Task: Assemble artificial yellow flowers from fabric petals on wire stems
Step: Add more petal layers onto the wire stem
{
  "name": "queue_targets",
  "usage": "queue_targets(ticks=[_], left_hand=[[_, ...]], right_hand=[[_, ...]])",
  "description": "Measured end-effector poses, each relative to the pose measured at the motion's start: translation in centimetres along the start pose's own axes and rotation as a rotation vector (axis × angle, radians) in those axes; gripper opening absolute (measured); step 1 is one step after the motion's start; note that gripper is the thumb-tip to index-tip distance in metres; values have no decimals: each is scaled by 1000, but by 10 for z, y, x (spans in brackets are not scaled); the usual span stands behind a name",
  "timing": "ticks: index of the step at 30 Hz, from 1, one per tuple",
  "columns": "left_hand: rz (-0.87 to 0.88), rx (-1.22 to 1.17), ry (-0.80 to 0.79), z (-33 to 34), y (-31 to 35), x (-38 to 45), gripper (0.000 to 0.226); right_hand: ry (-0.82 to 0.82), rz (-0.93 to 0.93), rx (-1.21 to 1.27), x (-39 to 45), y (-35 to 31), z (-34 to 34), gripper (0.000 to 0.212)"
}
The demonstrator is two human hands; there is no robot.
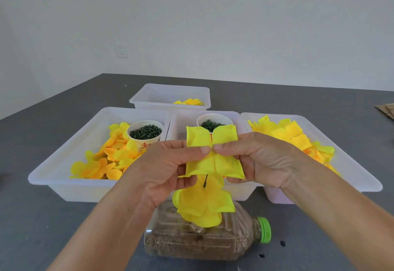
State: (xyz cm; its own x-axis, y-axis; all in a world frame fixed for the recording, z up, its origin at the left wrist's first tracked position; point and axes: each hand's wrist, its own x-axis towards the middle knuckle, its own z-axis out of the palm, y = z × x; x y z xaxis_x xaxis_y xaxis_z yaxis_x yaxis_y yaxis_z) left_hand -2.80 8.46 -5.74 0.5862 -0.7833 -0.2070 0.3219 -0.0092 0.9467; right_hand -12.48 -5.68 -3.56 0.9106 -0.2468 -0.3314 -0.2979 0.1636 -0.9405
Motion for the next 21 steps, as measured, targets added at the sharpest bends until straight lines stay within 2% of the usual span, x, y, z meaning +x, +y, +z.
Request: queue_targets(ticks=[4, 6, 10, 15, 19, 21], left_hand=[[-14, -7, 7, 0, -2, 1, 16], [-14, -10, 7, 0, -2, 2, 8], [-13, -6, 10, 0, -2, 2, 7], [-25, 13, -23, -1, -4, 0, 25], [-29, 17, -10, 0, -6, 0, 25], [-21, 21, -11, 0, -6, -1, 27]], right_hand=[[32, 36, 0, 2, 1, -2, 9], [51, 46, -7, 3, 2, -2, 4], [51, 41, -29, 5, 2, 0, 8], [18, 18, -52, 2, 4, 2, 29], [20, 36, -30, 3, 7, 4, 17], [17, 31, -33, 2, 7, 4, 25]])
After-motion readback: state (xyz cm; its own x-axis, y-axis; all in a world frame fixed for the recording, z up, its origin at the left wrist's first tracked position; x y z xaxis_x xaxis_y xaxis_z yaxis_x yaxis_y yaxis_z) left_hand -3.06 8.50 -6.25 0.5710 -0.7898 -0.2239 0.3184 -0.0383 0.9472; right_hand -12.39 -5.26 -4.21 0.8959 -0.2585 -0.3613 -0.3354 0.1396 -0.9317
